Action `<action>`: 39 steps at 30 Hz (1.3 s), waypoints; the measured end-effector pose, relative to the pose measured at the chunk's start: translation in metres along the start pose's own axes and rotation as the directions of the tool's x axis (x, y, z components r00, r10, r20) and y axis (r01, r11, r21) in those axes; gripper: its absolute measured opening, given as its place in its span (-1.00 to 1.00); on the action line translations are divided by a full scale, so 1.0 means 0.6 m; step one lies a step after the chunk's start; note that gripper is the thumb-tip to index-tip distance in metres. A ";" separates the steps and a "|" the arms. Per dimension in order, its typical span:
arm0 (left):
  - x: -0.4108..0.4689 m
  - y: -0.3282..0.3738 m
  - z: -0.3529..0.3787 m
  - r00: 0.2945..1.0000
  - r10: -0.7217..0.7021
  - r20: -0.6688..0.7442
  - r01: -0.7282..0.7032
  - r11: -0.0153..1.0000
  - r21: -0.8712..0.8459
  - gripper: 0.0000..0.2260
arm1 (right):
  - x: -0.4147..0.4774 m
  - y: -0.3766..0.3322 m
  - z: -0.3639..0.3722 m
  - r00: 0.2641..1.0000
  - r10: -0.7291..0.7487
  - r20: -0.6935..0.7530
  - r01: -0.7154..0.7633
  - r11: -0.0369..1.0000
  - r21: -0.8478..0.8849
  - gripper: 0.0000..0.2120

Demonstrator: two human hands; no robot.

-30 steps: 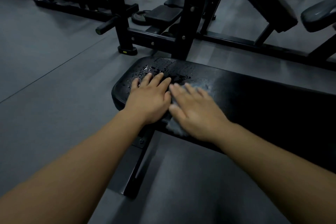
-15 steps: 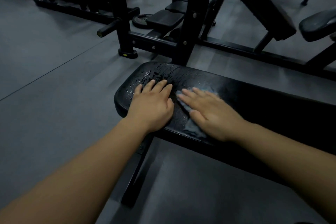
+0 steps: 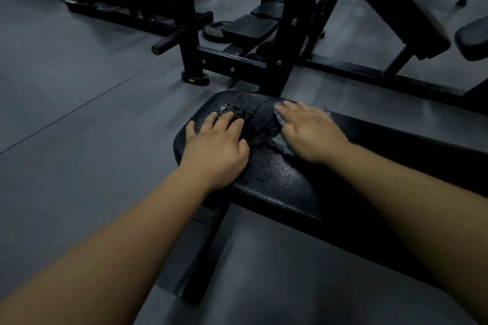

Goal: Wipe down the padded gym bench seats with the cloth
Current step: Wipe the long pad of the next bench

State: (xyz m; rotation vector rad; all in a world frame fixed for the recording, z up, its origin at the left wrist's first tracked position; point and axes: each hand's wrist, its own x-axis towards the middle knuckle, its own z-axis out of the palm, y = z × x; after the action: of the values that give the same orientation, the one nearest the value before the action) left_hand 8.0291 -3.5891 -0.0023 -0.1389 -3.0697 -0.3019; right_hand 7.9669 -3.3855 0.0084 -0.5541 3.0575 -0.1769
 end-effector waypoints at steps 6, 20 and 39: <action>0.002 -0.002 0.000 1.000 -0.007 -0.020 0.007 1.000 0.005 -0.53 | -0.017 -0.080 0.010 0.982 -0.184 0.030 0.183 0.983 0.033 -0.39; 0.022 -0.031 -0.010 0.999 -0.039 0.004 0.039 0.999 -0.010 -0.52 | -0.070 -0.081 0.006 0.965 -0.261 0.038 0.257 0.962 0.094 -0.33; 0.015 -0.037 -0.016 0.993 -0.121 0.003 0.121 0.993 -0.015 -0.50 | 0.109 -0.126 0.017 1.000 -0.008 0.007 0.008 1.000 0.008 -0.46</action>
State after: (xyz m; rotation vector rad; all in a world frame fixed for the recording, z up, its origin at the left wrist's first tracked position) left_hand 8.0186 -3.6120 0.0036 0.0472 -3.0844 -0.3303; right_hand 7.9325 -3.4797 0.0067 -0.5656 3.0470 -0.1871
